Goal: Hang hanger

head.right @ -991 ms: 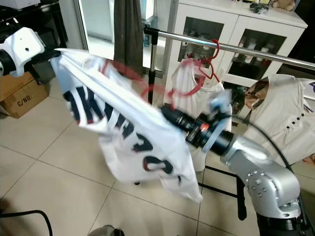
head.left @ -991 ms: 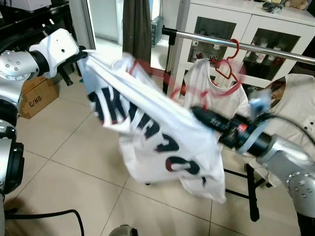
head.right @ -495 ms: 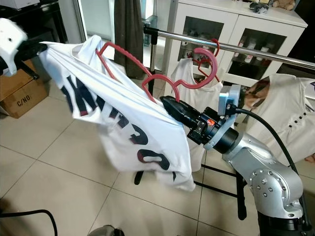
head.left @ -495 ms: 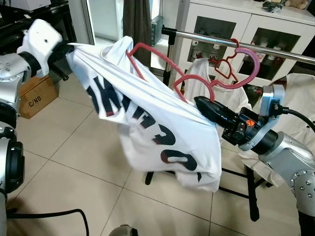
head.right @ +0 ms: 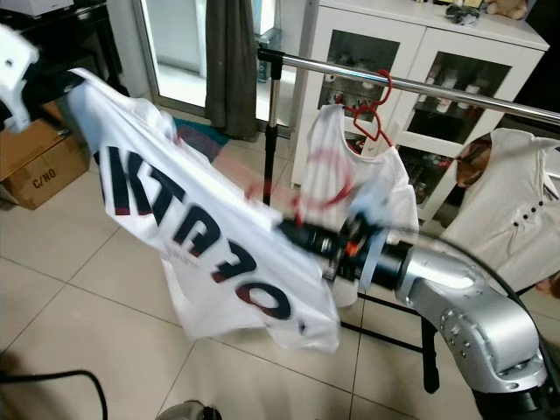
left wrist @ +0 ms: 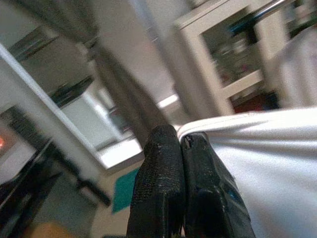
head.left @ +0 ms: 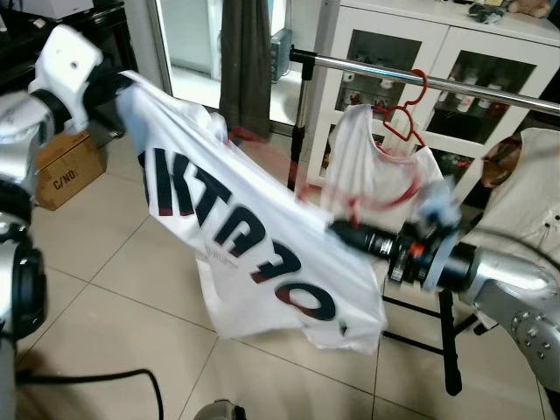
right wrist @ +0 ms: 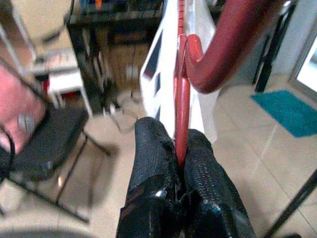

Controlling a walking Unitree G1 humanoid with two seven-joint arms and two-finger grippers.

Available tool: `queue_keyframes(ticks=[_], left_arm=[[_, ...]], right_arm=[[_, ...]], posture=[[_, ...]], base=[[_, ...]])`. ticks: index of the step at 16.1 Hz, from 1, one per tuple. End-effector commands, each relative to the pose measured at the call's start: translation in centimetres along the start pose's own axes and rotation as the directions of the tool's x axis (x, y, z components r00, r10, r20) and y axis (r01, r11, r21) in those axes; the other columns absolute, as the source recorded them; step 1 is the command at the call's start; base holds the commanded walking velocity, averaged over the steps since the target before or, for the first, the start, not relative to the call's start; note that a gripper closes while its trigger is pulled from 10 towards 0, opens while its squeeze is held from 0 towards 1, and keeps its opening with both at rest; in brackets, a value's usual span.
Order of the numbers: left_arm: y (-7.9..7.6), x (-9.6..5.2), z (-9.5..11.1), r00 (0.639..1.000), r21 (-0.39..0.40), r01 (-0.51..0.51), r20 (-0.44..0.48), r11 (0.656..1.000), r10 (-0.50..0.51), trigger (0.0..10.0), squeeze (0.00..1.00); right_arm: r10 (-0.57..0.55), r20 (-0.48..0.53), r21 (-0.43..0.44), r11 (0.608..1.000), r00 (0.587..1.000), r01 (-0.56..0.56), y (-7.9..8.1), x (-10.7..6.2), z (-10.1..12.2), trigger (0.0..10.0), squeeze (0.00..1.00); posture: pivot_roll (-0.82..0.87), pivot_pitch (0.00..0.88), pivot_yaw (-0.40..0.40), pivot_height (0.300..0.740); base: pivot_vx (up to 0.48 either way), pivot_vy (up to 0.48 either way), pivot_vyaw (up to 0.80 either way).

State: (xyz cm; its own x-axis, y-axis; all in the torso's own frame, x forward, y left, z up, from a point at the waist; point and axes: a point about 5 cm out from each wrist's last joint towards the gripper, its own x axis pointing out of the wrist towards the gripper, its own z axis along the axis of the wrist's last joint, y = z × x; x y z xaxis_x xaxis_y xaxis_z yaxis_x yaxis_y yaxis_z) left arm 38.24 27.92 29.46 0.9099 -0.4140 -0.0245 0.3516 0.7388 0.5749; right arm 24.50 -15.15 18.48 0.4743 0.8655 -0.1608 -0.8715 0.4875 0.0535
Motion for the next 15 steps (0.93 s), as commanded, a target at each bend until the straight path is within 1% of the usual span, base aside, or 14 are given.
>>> queue_keyframes(ticks=[1, 2, 3, 4, 5, 6, 7, 8, 9, 10, 11, 12, 13, 15], left_arm=[[0.6, 0.2, 1.9, 0.998, 0.009, 0.005, 0.07, 1.0, -0.006, 0.0, 0.0], [-0.1, 0.8, 2.2, 0.995, 0.012, 0.062, 0.081, 0.998, -0.063, 0.0, 0.0], [-1.5, 1.7, 2.4, 0.984, 0.032, 0.151, 0.086, 0.988, -0.153, 0.0, 0.0], [-2.8, 2.4, 2.4, 0.972, 0.049, 0.213, 0.087, 0.976, -0.216, 0.0, 0.0], [-3.3, 2.7, 2.4, 0.968, 0.051, 0.23, 0.09, 0.972, -0.234, 0.0, 0.0], [-4.6, 3.4, 2.4, 0.957, 0.055, 0.269, 0.098, 0.961, -0.274, 0.0, 0.0], [-5.4, 3.7, 2.4, 0.95, 0.059, 0.29, 0.102, 0.955, -0.294, 0.0, 0.0], [-7.5, 4.8, 2.7, 0.933, 0.075, 0.332, 0.122, 0.94, -0.339, 0.0, 0.0], [-8.1, 5.2, 3.0, 0.929, 0.076, 0.338, 0.134, 0.938, -0.346, 0.0, 0.0], [-9.1, 6.0, 3.9, 0.924, 0.057, 0.336, 0.175, 0.94, -0.341, 0.0, 0.0], [-9.9, 6.7, 5.0, 0.923, 0.027, 0.317, 0.222, 0.948, -0.315, 0.0, 0.0], [-10.5, 7.1, 6.3, 0.92, -0.02, 0.297, 0.275, 0.955, -0.281, 0.0, 0.0], [-10.5, 7.1, 6.7, 0.921, -0.037, 0.285, 0.288, 0.958, -0.263, 0.0, 0.0], [-9.5, 6.7, 7.0, 0.939, -0.073, 0.217, 0.289, 0.973, -0.188, 0.0, 0.0]], right_arm=[[0.0, -0.048, -0.019, 1.0, 0.999, -0.001, -0.1, 0.0, -0.5, 10.0, 0.0], [0.0, -0.074, -0.033, 0.999, 0.997, -0.003, -0.3, 0.4, -0.7, 10.0, 0.0], [-0.011, -0.11, -0.048, 0.999, 0.994, 0.006, -0.8, 1.2, -1.0, 10.0, 0.0], [-0.02, -0.141, -0.061, 0.998, 0.99, 0.011, -1.1, 1.8, -1.2, 10.0, 0.0], [-0.027, -0.156, -0.064, 0.998, 0.987, 0.017, -1.3, 2.0, -1.3, 10.0, 0.0], [-0.042, -0.185, -0.063, 0.998, 0.982, 0.031, -1.6, 2.5, -1.4, 10.0, 0.0], [-0.051, -0.2, -0.06, 0.997, 0.979, 0.04, -1.7, 2.8, -1.6, 10.0, 0.0], [-0.06, -0.253, -0.048, 0.998, 0.966, 0.049, -1.6, 3.8, -2.2, 10.0, 0.0], [-0.057, -0.273, -0.047, 0.998, 0.96, 0.045, -1.5, 4.2, -2.4, 10.0, 0.0], [-0.06, -0.317, -0.054, 0.998, 0.947, 0.046, -1.3, 4.8, -3.1, 10.0, 0.0], [-0.068, -0.381, -0.059, 0.997, 0.922, 0.05, -1.1, 5.3, -4.1, 10.0, 0.0], [-0.041, -0.484, -0.062, 0.998, 0.874, 0.012, -0.1, 5.4, -5.9, 10.0, 0.0], [-0.035, -0.518, -0.068, 0.998, 0.855, -0.001, 0.2, 5.3, -6.6, 10.0, 0.0], [-0.107, -0.484, -0.059, 0.994, 0.868, 0.09, -0.3, 5.4, -6.6, 10.0, 0.0]], posture=[[-0.05, 0.0, -0.016, 0.71], [-0.05, 0.0, -0.013, 0.71], [-0.05, 0.0, -0.01, 0.71], [-0.05, 0.0, -0.009, 0.71], [-0.05, 0.0, -0.008, 0.71], [-0.05, 0.0, -0.009, 0.71], [-0.05, 0.0, -0.01, 0.71], [-0.04, 0.0, -0.018, 0.71], [-0.04, 0.0, -0.018, 0.71], [-0.04, 0.0, -0.024, 0.71], [-0.04, 0.0, -0.024, 0.71], [-0.04, 0.0, -0.022, 0.71], [-0.04, 0.0, -0.021, 0.71], [-0.04, 0.0, -0.02, 0.71]], base=[[0.0, 0.0, 0.0], [0.0, 0.0, 0.0], [0.0, 0.0, 0.0], [0.0, 0.0, 0.0], [0.0, 0.0, 0.0], [0.0, 0.0, 0.0], [0.0, 0.0, 0.0], [0.0, 0.0, 0.0], [0.0, 0.0, 0.0], [0.0, 0.0, 0.0], [0.0, 0.0, 0.0], [0.0, 0.0, 0.0], [0.0, 0.0, 0.0], [0.0, 0.0, 0.0]])
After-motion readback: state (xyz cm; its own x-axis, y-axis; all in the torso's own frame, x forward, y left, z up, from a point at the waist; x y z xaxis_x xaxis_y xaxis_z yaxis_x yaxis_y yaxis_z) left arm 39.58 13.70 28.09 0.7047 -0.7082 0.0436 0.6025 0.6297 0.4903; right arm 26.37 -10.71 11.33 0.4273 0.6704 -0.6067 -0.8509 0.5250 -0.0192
